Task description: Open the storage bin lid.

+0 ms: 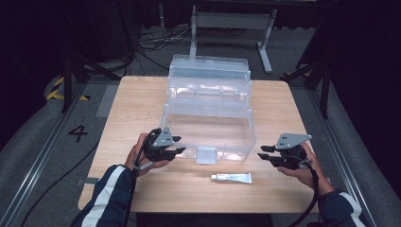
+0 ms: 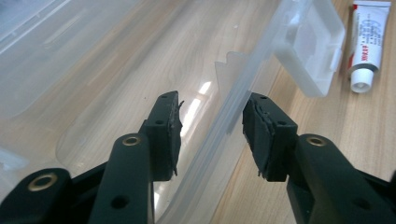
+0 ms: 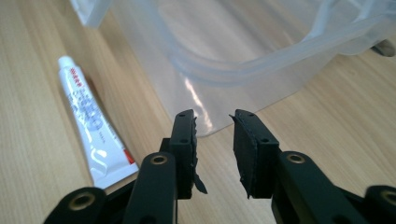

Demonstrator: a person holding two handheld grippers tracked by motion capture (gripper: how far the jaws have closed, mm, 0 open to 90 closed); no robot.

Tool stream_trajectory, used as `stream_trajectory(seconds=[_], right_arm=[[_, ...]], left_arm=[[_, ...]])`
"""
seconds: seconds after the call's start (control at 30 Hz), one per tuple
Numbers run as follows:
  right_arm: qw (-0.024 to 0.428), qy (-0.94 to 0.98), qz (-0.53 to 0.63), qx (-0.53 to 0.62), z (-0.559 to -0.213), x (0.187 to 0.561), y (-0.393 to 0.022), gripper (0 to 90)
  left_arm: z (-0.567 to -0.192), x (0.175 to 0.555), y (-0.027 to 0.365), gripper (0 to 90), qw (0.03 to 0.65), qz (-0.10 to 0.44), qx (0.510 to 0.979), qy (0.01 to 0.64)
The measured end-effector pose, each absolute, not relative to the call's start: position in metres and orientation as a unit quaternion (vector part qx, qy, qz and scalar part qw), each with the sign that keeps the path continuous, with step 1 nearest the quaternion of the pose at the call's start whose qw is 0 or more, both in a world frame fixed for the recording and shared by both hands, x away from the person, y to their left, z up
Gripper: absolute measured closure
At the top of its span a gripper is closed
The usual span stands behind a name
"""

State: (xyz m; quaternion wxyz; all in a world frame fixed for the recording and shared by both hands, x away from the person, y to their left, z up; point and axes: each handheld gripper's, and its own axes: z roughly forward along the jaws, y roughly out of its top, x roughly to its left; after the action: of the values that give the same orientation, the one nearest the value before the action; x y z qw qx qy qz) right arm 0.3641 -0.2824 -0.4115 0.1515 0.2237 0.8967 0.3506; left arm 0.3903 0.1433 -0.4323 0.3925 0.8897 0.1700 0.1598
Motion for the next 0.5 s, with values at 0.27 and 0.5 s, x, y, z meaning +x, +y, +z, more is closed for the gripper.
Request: stream_trajectory(seconds=[0.27,0.5], right_arm=[[0.119,0.923,0.319,0.180,-0.415,0.356,-0.265,58.3],[0.096,0.935,0.307,0.148,-0.420,0.349,-0.243,54.7]], left_arm=[[-0.427,0.387,0.147,43.0,0.412,0.162,0.879,0.175],[-0.418,0.381,0.158,32.3,0.438,0.181,0.861,0.184]])
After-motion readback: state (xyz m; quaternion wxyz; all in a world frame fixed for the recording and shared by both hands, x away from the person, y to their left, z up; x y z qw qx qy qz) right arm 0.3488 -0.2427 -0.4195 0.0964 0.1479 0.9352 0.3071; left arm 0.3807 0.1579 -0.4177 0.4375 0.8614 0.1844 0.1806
